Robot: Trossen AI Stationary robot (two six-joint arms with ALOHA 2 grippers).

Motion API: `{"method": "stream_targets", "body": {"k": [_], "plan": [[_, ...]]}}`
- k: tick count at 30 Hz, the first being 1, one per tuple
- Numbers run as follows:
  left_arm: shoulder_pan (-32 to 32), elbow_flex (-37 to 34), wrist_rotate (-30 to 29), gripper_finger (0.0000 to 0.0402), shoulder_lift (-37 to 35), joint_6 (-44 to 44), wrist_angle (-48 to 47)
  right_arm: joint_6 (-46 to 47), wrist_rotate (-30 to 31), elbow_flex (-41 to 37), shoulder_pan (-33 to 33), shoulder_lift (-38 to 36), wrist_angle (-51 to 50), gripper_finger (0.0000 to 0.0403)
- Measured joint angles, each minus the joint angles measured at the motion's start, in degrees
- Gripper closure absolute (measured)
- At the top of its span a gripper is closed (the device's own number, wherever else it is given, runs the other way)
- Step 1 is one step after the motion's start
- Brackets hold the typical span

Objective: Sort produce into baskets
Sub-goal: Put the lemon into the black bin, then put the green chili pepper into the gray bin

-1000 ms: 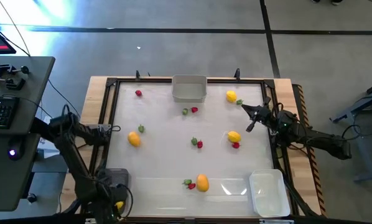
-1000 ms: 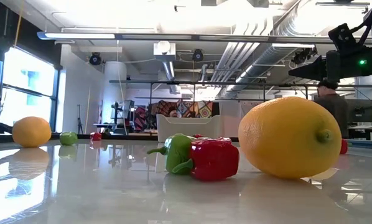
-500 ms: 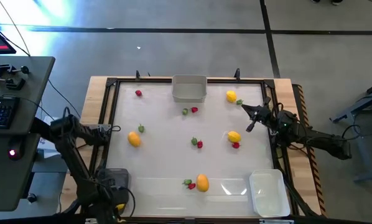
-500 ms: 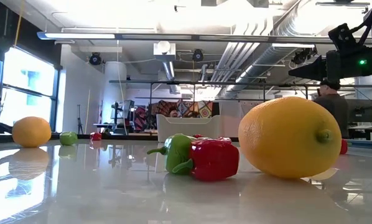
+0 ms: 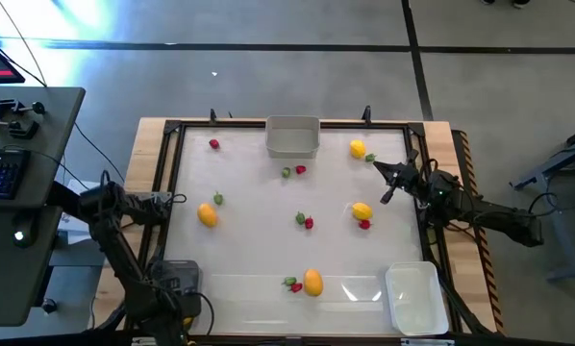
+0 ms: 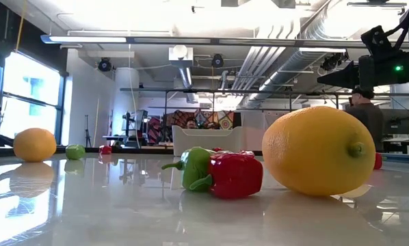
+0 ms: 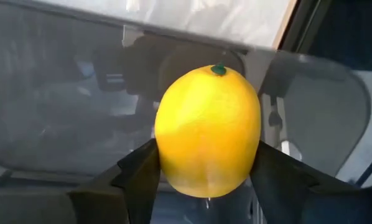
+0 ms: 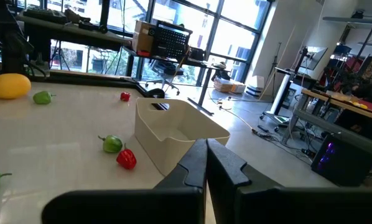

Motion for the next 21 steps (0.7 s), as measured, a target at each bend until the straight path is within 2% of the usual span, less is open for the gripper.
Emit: {"method": "stream_targets", "body": {"k": [10,21], "plan": [[1.0,0.0,0.0,0.0158,0.0,-1.1,0.4,0.0,0.0,0.0,0.0,0.0,0.0,0.0403],[1.0,1.7,0.1,0.0156,-0.5,1.4,-0.4,0.0,0.0,0.0,0.0,0.0,0.0,0.0403]]}}
